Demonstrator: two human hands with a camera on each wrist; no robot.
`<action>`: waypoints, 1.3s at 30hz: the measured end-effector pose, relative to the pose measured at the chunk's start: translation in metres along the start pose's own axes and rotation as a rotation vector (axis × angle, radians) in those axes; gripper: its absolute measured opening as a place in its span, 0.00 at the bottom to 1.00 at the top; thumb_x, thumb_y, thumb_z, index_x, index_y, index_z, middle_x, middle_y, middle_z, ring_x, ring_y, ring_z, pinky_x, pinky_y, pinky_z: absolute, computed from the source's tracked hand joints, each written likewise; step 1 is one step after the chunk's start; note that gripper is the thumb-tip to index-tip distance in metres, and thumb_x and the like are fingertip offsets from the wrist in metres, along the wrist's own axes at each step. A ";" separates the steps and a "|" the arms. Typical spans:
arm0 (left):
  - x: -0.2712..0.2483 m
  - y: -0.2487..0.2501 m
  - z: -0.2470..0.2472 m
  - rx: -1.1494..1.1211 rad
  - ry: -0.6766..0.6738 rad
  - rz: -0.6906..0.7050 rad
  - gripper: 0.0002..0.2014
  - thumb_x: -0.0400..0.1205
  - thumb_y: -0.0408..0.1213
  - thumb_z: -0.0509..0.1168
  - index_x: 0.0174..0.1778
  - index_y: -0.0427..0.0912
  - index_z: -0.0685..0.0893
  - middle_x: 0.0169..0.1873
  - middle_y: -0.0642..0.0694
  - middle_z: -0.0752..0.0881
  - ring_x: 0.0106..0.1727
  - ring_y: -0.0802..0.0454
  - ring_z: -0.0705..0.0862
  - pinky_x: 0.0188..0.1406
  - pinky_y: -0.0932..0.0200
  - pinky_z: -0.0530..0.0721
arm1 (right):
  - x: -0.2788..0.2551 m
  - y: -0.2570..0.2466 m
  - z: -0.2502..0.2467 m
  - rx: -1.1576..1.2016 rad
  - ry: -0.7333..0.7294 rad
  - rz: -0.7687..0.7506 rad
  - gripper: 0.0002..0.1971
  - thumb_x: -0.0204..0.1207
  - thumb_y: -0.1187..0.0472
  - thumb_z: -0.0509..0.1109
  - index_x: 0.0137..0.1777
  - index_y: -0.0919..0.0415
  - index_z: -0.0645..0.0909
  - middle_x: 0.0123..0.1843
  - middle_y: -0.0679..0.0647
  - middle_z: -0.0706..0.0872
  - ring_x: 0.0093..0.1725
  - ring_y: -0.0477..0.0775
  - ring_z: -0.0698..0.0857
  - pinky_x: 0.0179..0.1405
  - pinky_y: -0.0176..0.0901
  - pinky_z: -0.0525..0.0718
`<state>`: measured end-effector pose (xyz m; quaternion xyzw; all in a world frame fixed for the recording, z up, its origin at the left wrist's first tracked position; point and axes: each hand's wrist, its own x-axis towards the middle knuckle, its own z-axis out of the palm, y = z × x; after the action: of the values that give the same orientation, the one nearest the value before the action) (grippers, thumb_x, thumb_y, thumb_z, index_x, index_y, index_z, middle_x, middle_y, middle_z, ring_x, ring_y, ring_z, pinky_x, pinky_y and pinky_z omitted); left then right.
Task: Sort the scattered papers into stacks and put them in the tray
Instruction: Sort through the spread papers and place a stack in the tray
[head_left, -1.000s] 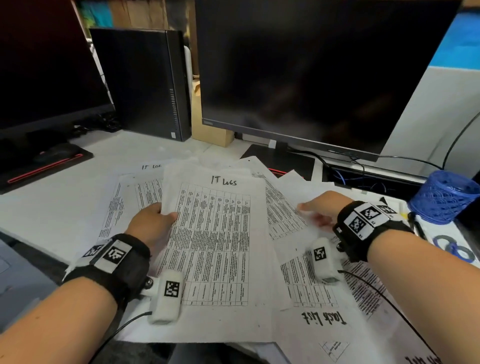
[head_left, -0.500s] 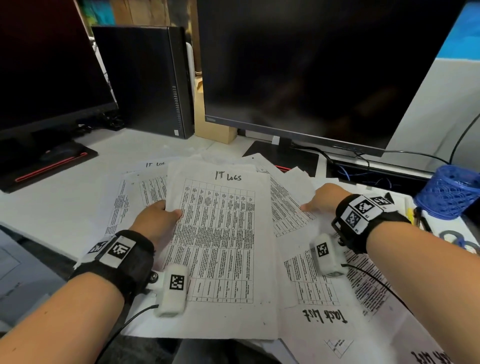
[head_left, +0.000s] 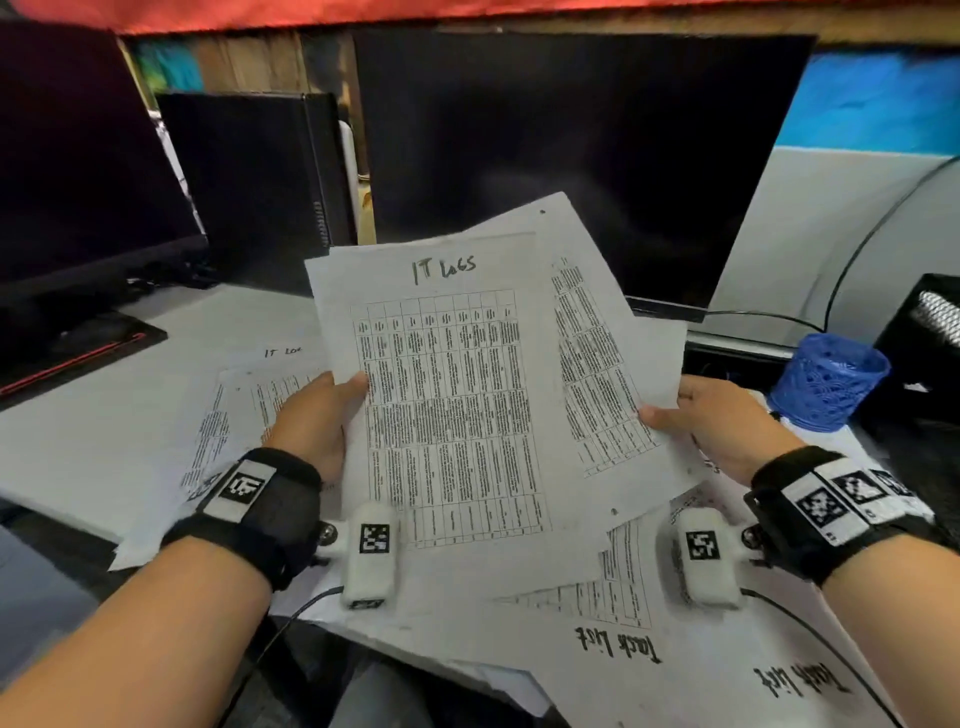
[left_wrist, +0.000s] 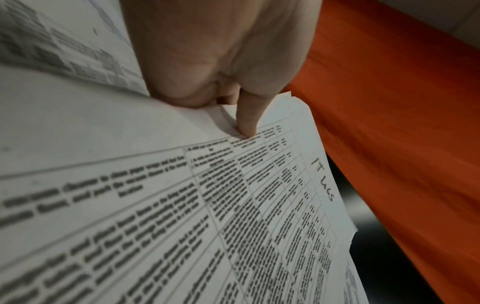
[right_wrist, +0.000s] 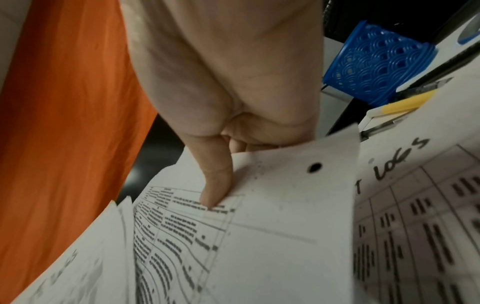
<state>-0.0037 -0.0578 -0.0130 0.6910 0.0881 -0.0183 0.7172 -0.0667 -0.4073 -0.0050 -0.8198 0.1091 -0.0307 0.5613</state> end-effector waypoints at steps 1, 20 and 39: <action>-0.004 0.002 0.008 -0.031 -0.019 -0.006 0.10 0.84 0.38 0.63 0.57 0.40 0.83 0.49 0.44 0.91 0.51 0.43 0.89 0.50 0.48 0.86 | -0.005 0.002 0.002 0.044 -0.016 -0.005 0.13 0.73 0.67 0.74 0.57 0.59 0.86 0.54 0.54 0.91 0.52 0.57 0.90 0.61 0.58 0.84; -0.028 0.012 0.048 0.069 -0.153 0.151 0.09 0.85 0.38 0.63 0.58 0.45 0.85 0.49 0.51 0.91 0.54 0.52 0.88 0.53 0.57 0.82 | -0.019 -0.032 -0.004 0.482 0.034 -0.030 0.14 0.85 0.59 0.58 0.63 0.58 0.82 0.56 0.55 0.90 0.55 0.55 0.89 0.52 0.50 0.86; -0.027 0.002 0.044 0.492 -0.208 0.060 0.17 0.85 0.49 0.57 0.58 0.41 0.83 0.57 0.45 0.86 0.57 0.44 0.84 0.61 0.46 0.81 | -0.016 -0.004 0.027 -0.408 -0.005 0.145 0.16 0.81 0.61 0.65 0.66 0.65 0.76 0.61 0.60 0.85 0.58 0.60 0.83 0.54 0.50 0.83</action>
<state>-0.0251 -0.1039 -0.0052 0.8413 -0.0137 -0.0887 0.5330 -0.0766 -0.3776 -0.0102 -0.9065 0.1704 0.0342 0.3847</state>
